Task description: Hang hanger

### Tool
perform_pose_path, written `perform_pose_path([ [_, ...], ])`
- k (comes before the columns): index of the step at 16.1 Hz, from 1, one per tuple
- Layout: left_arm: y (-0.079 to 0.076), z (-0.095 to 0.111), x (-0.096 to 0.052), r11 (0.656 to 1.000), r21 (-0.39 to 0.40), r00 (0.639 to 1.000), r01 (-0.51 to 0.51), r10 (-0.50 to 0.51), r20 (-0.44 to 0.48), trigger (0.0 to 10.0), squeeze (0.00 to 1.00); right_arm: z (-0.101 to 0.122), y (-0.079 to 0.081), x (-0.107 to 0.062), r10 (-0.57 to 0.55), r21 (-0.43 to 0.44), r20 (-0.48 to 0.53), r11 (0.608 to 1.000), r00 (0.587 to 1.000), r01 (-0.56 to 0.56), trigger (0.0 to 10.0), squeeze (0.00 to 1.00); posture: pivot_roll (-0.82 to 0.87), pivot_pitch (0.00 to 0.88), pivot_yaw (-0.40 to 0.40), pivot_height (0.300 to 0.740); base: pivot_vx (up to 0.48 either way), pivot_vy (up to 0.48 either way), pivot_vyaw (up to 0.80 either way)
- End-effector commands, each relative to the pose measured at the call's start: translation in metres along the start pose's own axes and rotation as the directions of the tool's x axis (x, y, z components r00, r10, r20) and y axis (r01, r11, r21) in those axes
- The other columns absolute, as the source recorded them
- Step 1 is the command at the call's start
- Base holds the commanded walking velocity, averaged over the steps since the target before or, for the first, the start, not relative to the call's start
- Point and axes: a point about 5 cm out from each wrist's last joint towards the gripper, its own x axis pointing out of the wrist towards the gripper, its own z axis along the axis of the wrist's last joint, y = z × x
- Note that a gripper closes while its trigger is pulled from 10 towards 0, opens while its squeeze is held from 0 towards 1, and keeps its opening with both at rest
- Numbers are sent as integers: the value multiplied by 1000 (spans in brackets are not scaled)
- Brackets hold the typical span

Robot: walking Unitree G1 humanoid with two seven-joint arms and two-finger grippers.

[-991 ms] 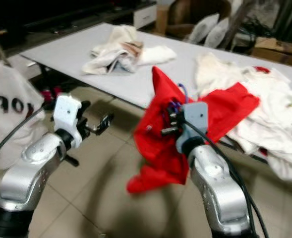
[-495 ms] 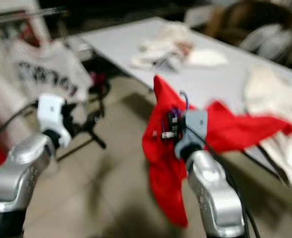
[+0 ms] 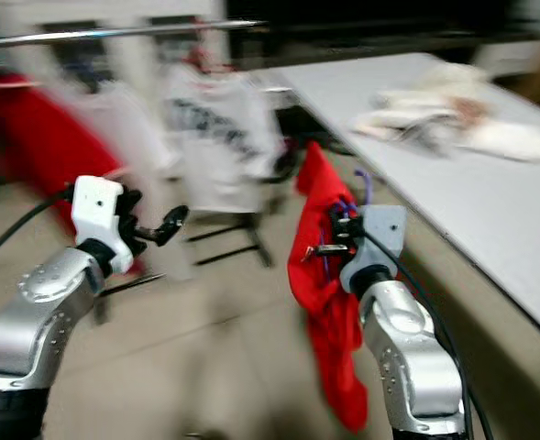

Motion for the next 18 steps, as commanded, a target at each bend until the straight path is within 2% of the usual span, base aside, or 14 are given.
perform_pose_path([
  [1,0,3,4,1000,6,1000,-9,9,17,10000,0,6,1,0,8,17,18,1000,1000,-8,10000,0,-149,0,7,740,0,0,800],
  [3,2,0,1,1000,12,1000,-11,11,-9,10000,0,1,-1,3,-37,43,-19,998,999,38,10000,0,-137,0,2,740,137,0,0],
  [6,7,-4,-2,999,35,999,-15,16,-30,10000,0,2,3,5,-6,52,-12,999,1000,7,10000,0,-132,0,1,740,300,0,0],
  [8,5,-4,-2,1000,29,1000,-8,9,-30,10000,0,5,10,5,53,-51,-5,997,999,-53,10000,0,-134,0,5,740,313,0,0],
  [14,1,-4,1,999,38,999,12,-11,-37,10000,0,2,22,4,150,-67,-17,986,989,-151,10000,0,-135,0,11,740,320,0,800],
  [17,-1,-4,1,998,54,999,30,-27,-43,10000,0,2,22,5,154,-68,-12,986,988,-155,10000,0,-134,0,10,740,321,0,800],
  [18,-1,-5,0,996,69,998,50,-47,-48,10000,0,3,21,5,151,-56,-7,987,989,-151,10000,0,-138,0,10,740,292,0,0],
])
